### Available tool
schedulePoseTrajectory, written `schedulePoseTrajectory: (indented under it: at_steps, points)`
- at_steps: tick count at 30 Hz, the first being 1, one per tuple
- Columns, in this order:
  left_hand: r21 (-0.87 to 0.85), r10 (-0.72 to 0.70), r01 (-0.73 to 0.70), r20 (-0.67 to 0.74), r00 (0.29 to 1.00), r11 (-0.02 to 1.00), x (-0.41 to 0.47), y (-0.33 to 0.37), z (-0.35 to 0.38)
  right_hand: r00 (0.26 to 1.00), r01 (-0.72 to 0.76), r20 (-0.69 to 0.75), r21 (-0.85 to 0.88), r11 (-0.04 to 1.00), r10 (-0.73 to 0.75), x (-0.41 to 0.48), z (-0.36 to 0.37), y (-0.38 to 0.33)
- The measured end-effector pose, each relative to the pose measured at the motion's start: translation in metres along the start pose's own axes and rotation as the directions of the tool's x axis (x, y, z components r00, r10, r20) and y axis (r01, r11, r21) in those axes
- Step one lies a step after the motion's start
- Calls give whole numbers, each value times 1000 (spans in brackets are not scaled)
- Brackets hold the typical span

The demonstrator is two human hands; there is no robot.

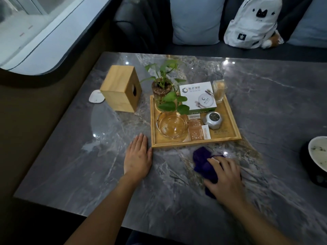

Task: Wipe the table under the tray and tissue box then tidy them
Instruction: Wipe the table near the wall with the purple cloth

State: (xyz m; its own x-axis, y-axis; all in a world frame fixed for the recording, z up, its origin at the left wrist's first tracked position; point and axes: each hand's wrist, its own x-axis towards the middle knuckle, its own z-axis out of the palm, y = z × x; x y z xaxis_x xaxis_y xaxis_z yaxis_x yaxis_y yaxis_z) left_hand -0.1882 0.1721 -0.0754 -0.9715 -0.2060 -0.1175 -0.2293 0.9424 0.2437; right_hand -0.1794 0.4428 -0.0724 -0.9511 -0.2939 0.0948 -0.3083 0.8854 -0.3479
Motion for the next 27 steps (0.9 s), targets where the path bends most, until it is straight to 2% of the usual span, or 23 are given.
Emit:
schedulePoseTrajectory:
  at_steps: [5, 12, 19, 23, 27]
  points:
    - [-120, -125, 125, 10, 992, 985, -13, -12, -12, 997, -72, 21, 80, 994, 70, 1, -3, -17]
    - [-156, -320, 309, -49, 946, 938, -50, -74, -26, 994, 86, 64, 112, 990, -94, 7, 8, -69]
    - [-189, -611, 589, -90, 787, 786, -78, -152, -41, 971, 189, 103, 220, 957, -216, 29, 24, -126]
    - [-198, -666, 643, -85, 741, 740, -87, -183, -43, 964, 226, 72, 293, 929, -257, 49, 32, -158]
    - [-161, -649, 632, -86, 756, 758, -87, -205, -44, 970, 218, 22, 347, 912, -240, 75, 40, -188]
